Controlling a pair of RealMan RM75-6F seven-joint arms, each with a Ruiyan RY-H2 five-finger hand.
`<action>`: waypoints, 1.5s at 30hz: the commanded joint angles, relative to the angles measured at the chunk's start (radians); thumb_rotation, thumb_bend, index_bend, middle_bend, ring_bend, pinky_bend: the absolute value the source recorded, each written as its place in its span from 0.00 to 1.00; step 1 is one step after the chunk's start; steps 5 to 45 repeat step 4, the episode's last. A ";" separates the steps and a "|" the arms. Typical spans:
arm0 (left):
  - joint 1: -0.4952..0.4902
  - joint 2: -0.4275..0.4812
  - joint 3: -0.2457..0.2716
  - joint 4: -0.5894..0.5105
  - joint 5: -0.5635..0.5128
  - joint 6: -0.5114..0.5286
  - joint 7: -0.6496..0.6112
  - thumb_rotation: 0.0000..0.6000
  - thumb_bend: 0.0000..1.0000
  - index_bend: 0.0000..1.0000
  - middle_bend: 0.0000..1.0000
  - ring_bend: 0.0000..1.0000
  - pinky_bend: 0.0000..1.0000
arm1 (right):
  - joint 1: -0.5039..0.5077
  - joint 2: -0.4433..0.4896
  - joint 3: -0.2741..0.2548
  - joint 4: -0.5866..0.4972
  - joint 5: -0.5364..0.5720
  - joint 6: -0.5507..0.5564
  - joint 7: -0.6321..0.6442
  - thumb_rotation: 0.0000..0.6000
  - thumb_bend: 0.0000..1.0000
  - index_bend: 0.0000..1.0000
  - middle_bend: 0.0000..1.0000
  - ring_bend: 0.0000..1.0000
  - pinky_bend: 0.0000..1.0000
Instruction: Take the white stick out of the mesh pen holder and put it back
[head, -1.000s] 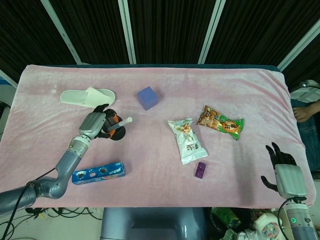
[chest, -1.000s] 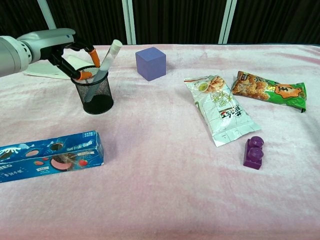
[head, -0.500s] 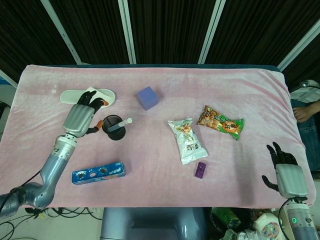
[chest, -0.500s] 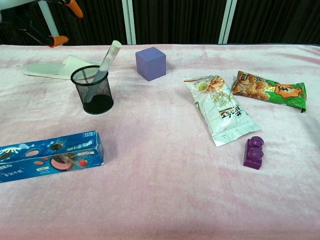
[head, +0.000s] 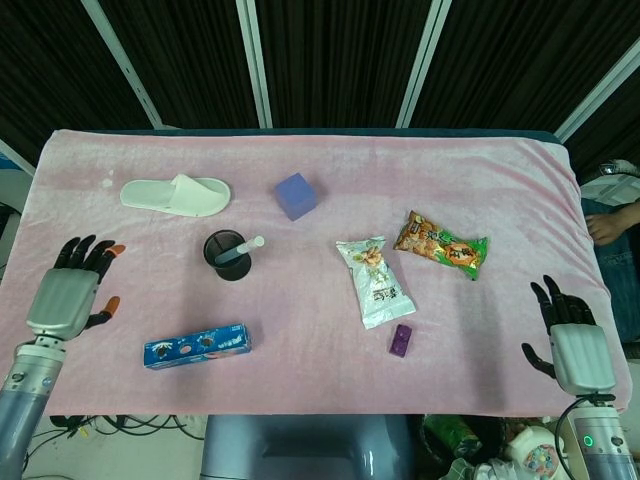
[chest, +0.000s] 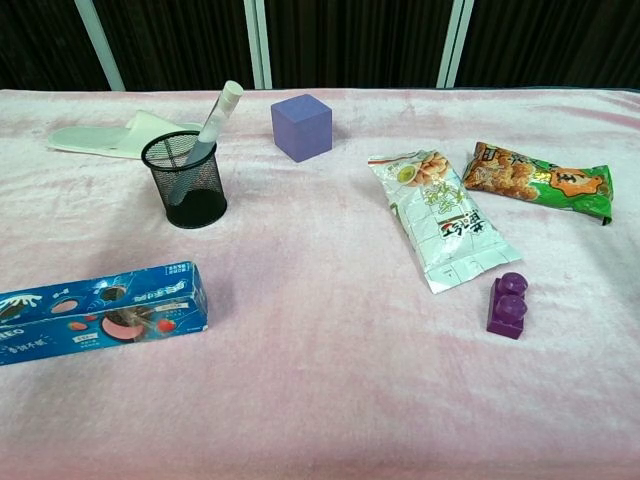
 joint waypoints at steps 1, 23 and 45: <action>0.086 0.009 0.058 0.103 0.095 0.047 -0.148 1.00 0.33 0.14 0.11 0.00 0.02 | -0.003 -0.009 -0.003 0.011 -0.013 0.007 0.007 1.00 0.17 0.02 0.02 0.17 0.16; 0.109 -0.039 0.067 0.233 0.205 0.081 -0.291 1.00 0.33 0.14 0.11 0.00 0.01 | -0.006 -0.011 -0.005 0.010 -0.018 0.013 0.007 1.00 0.17 0.02 0.02 0.17 0.16; 0.109 -0.039 0.067 0.233 0.205 0.081 -0.291 1.00 0.33 0.14 0.11 0.00 0.01 | -0.006 -0.011 -0.005 0.010 -0.018 0.013 0.007 1.00 0.17 0.02 0.02 0.17 0.16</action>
